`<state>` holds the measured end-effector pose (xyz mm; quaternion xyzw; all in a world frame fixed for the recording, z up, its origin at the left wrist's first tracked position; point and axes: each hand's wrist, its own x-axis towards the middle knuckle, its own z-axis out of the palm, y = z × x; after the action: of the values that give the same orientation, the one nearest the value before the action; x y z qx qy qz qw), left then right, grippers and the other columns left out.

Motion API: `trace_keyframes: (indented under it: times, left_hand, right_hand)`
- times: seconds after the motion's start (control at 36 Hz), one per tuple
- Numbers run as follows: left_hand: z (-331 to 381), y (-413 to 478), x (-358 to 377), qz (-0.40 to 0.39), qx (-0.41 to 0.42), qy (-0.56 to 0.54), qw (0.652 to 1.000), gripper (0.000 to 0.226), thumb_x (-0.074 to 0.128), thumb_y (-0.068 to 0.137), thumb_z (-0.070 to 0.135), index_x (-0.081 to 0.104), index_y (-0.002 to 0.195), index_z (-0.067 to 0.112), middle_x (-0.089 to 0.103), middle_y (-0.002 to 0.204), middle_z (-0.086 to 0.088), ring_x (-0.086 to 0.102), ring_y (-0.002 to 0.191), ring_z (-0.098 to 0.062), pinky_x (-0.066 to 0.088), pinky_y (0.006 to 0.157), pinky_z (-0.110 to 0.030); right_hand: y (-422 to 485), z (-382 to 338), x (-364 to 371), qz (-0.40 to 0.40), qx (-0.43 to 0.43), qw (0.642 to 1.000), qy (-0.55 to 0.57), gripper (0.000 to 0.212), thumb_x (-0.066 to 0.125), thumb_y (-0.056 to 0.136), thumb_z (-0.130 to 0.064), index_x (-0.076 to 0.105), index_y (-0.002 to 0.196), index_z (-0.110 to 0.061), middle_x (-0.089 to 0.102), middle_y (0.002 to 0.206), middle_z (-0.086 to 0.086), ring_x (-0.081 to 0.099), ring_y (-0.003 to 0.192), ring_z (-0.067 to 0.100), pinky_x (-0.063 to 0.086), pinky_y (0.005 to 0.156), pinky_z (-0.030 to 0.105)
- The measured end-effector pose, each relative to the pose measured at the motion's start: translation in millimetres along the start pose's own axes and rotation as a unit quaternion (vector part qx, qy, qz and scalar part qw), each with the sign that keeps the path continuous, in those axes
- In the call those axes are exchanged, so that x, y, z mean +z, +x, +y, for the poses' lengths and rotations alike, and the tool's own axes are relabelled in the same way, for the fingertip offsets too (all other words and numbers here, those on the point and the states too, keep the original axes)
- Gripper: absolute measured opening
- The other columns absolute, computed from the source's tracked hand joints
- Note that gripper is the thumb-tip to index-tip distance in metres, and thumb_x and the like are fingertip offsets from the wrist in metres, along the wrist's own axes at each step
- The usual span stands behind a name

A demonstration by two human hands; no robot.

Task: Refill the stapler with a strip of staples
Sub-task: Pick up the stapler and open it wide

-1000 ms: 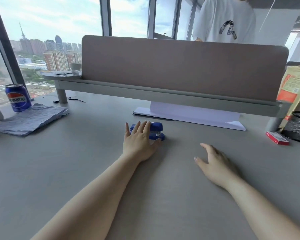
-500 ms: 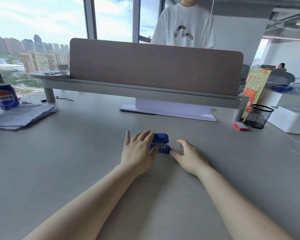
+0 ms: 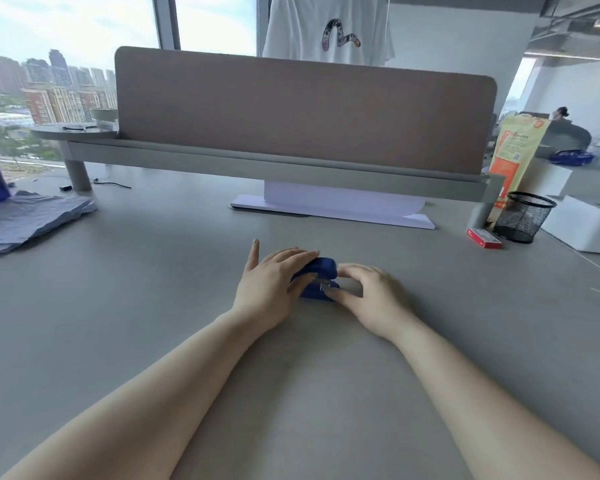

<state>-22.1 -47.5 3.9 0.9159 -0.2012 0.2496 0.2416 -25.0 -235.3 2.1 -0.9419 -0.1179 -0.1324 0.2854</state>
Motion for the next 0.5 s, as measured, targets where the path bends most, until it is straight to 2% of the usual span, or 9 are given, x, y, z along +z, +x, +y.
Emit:
trace_keyframes:
  times: [0.08,0.19,0.36,0.5]
  left_hand:
    - [0.3,0.0,0.7,0.006,0.001,-0.010,1.000,0.033,0.046,0.092,0.034,0.051,0.125,0.031,0.058,0.128,0.009,0.051,0.119,-0.015,-0.003,0.115,-0.042]
    - [1.6,0.8,0.9,0.015,0.006,-0.022,1.000,0.031,0.050,0.090,0.036,0.054,0.120,0.030,0.061,0.122,0.010,0.055,0.113,-0.014,-0.001,0.115,-0.042]
    - [2.7,1.2,0.1,0.026,0.016,-0.040,0.999,0.029,0.055,0.088,0.037,0.058,0.115,0.028,0.064,0.116,0.009,0.058,0.109,-0.015,0.001,0.115,-0.039]
    - [2.4,1.1,2.4,0.029,0.018,-0.070,0.997,0.024,0.055,0.088,0.035,0.058,0.112,0.031,0.063,0.113,0.014,0.056,0.108,-0.010,0.005,0.114,-0.038]
  right_hand:
    - [0.4,-1.9,1.6,0.020,-0.037,0.999,-0.012,0.031,0.057,0.081,-0.051,0.063,0.107,-0.036,0.065,0.117,-0.017,0.053,0.114,0.013,0.041,0.097,0.039]
    - [-1.1,-3.6,1.1,0.039,-0.043,0.998,0.002,0.025,0.061,0.080,-0.047,0.068,0.100,-0.035,0.069,0.111,-0.016,0.057,0.109,0.014,0.043,0.093,0.036]
    - [-2.6,-7.0,2.7,0.035,-0.027,0.997,0.070,0.019,0.065,0.076,-0.042,0.071,0.091,-0.033,0.073,0.099,-0.011,0.061,0.098,0.015,0.047,0.088,0.039]
    - [-1.5,-2.1,3.7,0.005,0.020,0.989,0.145,0.024,0.068,0.072,-0.044,0.069,0.096,-0.037,0.073,0.102,-0.014,0.061,0.104,0.011,0.046,0.096,0.039]
